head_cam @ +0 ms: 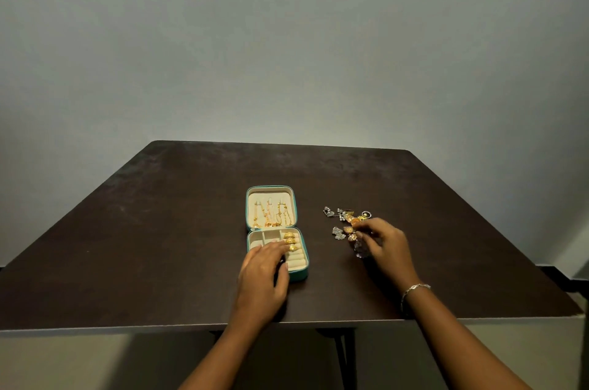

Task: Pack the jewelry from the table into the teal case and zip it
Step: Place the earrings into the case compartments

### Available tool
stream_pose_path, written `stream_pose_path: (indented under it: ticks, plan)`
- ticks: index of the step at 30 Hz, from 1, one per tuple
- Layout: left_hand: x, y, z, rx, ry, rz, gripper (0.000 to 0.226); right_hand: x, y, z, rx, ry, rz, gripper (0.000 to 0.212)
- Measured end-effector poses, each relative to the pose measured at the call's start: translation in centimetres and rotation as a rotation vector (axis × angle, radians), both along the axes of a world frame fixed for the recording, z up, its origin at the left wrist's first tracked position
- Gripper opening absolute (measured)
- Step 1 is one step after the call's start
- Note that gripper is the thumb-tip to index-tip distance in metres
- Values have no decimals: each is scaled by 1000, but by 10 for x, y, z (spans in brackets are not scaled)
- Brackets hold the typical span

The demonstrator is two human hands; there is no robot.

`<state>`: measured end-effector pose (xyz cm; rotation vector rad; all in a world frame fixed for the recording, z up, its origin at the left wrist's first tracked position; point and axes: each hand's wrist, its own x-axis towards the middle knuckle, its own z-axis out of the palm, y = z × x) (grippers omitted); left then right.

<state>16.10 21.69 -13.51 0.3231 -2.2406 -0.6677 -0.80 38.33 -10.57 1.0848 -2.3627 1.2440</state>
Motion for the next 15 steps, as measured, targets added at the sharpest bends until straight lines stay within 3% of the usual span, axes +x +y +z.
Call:
stream_pose_path:
  ticks: [8,15]
  plan:
    - [-2,0,-4,-47,43,16,31,-62,-2,2,247,-152,-198,22]
    - [-5,2,-7,-56,39,41,30,-76,-33,10,412,-94,-205,30]
